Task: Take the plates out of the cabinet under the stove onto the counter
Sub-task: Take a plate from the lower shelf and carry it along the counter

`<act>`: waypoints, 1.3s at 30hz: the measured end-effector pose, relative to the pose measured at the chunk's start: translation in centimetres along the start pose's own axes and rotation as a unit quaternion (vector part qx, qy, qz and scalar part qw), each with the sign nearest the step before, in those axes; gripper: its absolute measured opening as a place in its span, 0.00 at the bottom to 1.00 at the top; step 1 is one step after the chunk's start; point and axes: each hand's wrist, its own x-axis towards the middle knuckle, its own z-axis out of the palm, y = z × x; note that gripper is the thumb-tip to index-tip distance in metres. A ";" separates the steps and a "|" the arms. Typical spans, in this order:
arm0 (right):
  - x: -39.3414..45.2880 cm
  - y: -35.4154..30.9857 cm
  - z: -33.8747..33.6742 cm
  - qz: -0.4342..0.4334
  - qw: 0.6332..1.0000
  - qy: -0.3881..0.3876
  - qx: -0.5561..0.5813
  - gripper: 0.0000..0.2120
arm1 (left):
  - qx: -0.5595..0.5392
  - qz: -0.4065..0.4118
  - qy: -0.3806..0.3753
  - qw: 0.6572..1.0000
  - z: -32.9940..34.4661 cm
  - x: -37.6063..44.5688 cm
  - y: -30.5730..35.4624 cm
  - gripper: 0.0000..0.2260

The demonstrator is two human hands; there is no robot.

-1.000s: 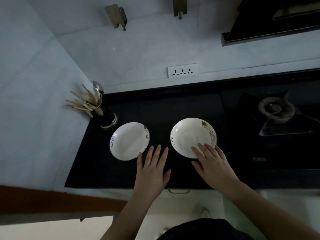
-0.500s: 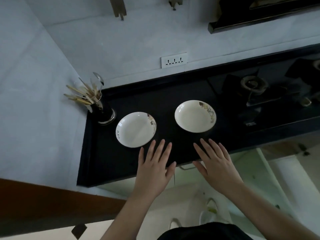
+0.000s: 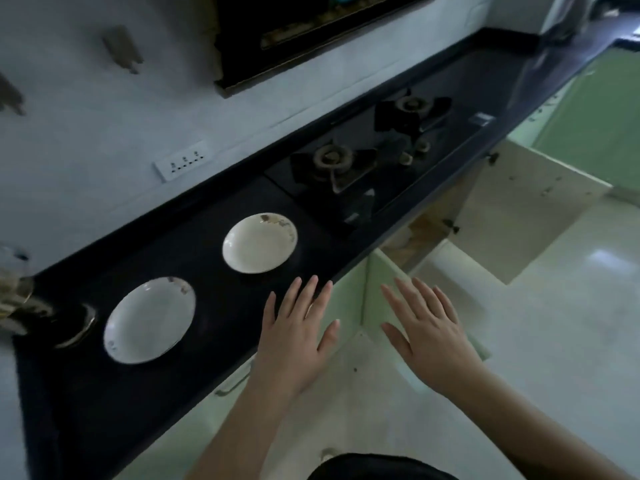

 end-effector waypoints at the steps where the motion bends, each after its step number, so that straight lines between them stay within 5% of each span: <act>1: -1.3 1.2 -0.2 0.020 1.000 0.007 0.011 0.35 | 0.000 0.018 -0.002 1.000 0.1 0.5 1.4 0.29; 18: -19.0 16.9 -3.6 0.282 0.953 0.092 0.063 0.30 | -0.018 0.225 -0.041 0.973 1.8 5.3 22.7 0.31; 39: -19.6 24.6 -5.6 0.455 0.877 0.141 0.064 0.27 | -0.022 0.398 -0.126 0.908 6.4 17.1 34.4 0.34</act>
